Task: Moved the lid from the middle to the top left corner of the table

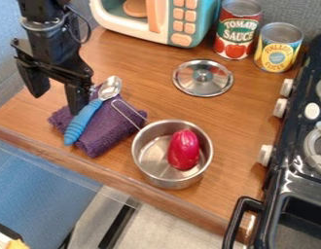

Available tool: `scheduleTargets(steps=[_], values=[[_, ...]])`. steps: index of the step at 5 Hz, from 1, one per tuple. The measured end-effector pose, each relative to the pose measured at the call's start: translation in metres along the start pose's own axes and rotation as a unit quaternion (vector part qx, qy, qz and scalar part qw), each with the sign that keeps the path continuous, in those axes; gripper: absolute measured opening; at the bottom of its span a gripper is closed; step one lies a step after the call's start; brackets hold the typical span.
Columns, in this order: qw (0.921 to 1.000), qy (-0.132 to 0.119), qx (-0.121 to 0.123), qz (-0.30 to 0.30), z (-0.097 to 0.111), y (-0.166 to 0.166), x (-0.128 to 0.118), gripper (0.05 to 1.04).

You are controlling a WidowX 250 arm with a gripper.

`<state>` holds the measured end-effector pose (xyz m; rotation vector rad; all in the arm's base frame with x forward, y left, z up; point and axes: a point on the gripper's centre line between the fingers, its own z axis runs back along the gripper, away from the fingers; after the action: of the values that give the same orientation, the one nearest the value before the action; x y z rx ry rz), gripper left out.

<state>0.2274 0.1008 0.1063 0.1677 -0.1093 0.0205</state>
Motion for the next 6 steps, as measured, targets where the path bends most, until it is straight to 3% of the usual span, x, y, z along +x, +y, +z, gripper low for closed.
scheduleTargets(steps=[1,2,4,5,6], values=[[0.9999,0.012,-0.006,0.003,-0.006,-0.002,-0.001,1.001],[0.9995,0.006,-0.023,-0.021,-0.019,-0.024,0.036,1.001],[0.9973,-0.038,-0.059,-0.022,-0.031,-0.071,0.121,1.001],[0.9966,-0.052,-0.063,-0.013,-0.033,-0.086,0.154,1.001],[0.9971,-0.048,-0.059,-0.003,-0.041,-0.094,0.173,1.001]])
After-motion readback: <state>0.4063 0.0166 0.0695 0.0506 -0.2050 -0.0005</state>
